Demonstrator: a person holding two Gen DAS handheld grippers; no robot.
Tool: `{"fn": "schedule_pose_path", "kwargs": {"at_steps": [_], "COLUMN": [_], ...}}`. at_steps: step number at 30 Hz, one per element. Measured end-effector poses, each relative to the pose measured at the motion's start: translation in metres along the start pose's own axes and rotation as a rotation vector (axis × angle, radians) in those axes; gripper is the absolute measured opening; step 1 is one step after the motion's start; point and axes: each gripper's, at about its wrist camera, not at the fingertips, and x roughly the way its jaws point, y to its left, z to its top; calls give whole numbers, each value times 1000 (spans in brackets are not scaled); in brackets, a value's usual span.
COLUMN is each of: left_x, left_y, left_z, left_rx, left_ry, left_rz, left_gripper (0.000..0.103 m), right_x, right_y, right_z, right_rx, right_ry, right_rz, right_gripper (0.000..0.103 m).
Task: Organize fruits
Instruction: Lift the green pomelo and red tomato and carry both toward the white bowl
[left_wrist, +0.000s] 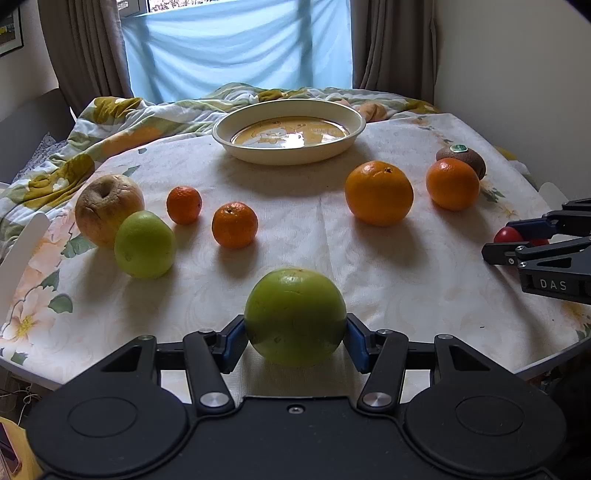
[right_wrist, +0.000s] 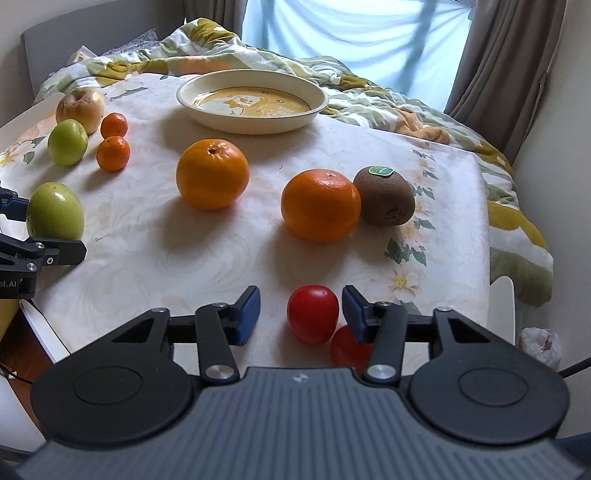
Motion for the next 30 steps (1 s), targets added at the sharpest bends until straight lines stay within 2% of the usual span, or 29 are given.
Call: {"fn": "schedule_pose_path", "kwargs": {"at_steps": [3, 16, 22, 30], "left_x": [-3, -34, -62, -75], "left_y": [-1, 3, 15, 53], "left_z": [1, 28, 63, 126], "left_rx": [-3, -34, -47, -62], "left_ry": [-7, -66, -114, -158], "left_rz": [-3, 7, 28, -28], "left_gripper": [60, 60, 60, 60], "right_x": [0, -22, -44, -65], "right_y": [-1, -3, -4, -7], "right_z": [0, 15, 46, 116], "right_rx": [-8, 13, 15, 20], "right_ry": [3, -29, -61, -101], "right_rz": [-1, 31, 49, 77], "right_gripper": [45, 44, 44, 44]}}
